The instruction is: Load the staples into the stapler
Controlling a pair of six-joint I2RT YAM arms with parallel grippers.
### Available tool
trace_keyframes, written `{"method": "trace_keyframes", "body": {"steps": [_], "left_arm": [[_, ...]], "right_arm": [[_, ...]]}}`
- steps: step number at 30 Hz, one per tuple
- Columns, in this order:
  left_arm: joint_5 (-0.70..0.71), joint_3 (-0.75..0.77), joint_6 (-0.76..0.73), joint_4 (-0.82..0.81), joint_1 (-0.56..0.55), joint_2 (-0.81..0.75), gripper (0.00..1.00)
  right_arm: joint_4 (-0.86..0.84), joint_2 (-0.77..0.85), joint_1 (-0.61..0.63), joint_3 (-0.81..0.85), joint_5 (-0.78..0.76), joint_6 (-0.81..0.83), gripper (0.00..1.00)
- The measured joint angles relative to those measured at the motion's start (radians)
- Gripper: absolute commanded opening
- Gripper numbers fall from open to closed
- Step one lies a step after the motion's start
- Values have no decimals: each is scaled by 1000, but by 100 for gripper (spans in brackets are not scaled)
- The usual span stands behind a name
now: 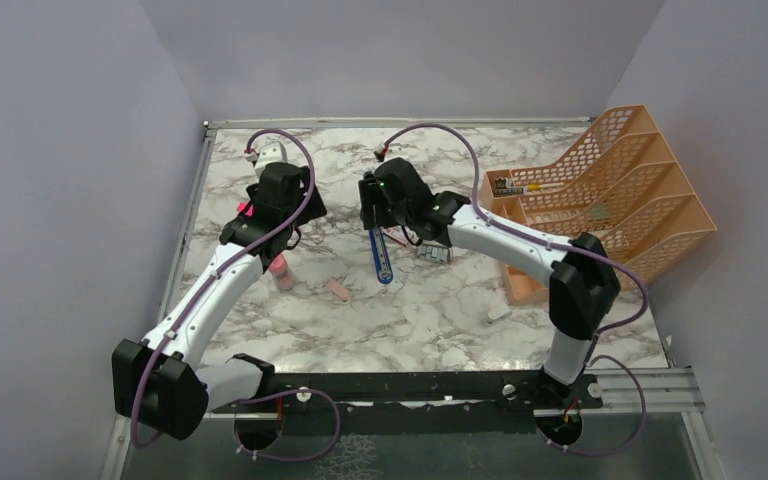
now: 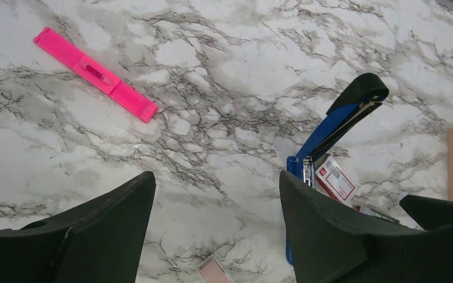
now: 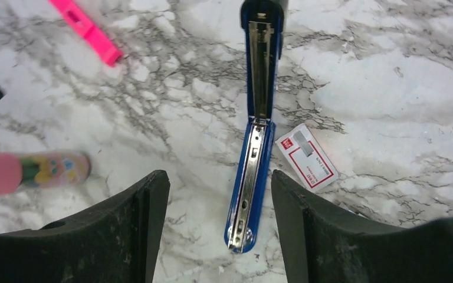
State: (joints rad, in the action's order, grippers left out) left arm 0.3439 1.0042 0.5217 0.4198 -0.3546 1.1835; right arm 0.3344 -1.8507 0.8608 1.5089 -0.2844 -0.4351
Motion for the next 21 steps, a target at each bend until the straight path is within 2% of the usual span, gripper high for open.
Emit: {"method": "trace_keyframes", "body": {"steps": [4,8,17,21], "left_arm": [[-41,-1,-4,0,0,-31,78],[-66,-16,-3,-6,0,-94,79],[-52,-43,12,-6,1,-174,79],[-45,-47,16,-6,1,-192,79]], "right_arm": [[-62,129,0,-106,128,65,61],[-92,168,18,-190,266,153,65],[-89,67,186,-216,362,219,70],[-85,-13,211,-188,365,217,70]]}}
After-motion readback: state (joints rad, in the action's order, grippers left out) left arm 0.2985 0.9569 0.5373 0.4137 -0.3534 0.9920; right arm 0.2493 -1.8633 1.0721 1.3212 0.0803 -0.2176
